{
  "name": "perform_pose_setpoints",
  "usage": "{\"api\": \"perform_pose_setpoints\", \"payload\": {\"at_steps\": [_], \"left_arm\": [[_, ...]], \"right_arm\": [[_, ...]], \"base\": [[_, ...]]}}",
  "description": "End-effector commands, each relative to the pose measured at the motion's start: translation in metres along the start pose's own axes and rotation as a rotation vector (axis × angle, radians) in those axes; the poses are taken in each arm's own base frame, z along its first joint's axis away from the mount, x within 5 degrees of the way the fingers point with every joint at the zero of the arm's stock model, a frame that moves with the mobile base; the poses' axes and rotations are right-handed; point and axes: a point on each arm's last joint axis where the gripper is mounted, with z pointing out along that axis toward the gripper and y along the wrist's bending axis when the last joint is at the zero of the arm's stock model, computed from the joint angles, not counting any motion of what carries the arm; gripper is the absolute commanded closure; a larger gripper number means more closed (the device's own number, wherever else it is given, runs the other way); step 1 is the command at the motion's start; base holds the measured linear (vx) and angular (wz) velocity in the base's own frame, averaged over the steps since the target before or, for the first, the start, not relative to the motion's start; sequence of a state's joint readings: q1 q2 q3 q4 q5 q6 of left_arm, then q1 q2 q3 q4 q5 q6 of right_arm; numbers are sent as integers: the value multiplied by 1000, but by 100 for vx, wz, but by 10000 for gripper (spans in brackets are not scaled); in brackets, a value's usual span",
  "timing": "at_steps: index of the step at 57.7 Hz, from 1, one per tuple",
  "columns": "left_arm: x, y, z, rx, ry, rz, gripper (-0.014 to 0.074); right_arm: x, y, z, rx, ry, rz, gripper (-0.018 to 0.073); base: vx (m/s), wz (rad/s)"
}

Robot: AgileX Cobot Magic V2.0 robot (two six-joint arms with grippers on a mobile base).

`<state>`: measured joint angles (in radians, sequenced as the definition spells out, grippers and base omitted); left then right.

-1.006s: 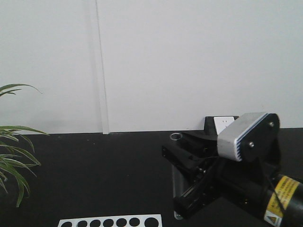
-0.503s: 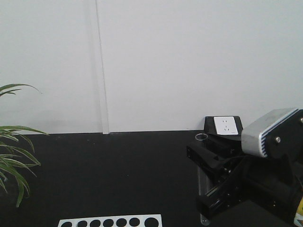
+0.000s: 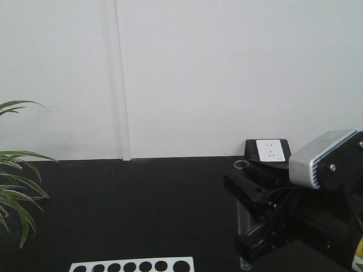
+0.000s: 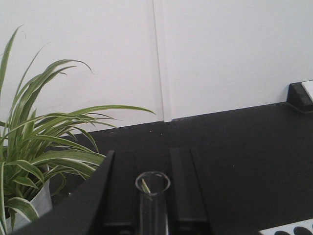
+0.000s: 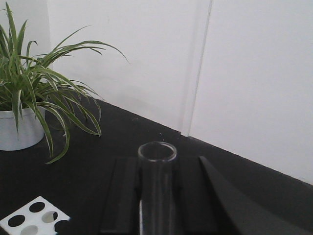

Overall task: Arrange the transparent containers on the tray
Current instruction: 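Raise both held tubes upright clear of the rack, then drive the base to the counter with the yellow tray, holding both tubes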

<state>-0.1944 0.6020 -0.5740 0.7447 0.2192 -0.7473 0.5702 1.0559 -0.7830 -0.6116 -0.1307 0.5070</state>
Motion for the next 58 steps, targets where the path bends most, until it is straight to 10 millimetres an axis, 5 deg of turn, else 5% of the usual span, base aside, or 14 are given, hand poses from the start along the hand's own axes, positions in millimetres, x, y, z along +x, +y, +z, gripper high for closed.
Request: {"api": "perform_pose_setpoints", "payload": {"at_steps": [1,58], "left_arm": [[-12,-4,-2,41,-63,-7,600],[-11,-3,-2,37,-59,-7,600]], "right_arm": [[-20,2,-6,-26,-108,-4,572],[-19,1,-6,-23,-102,-4,572]], "base": [[0,0],[-5,5]]}}
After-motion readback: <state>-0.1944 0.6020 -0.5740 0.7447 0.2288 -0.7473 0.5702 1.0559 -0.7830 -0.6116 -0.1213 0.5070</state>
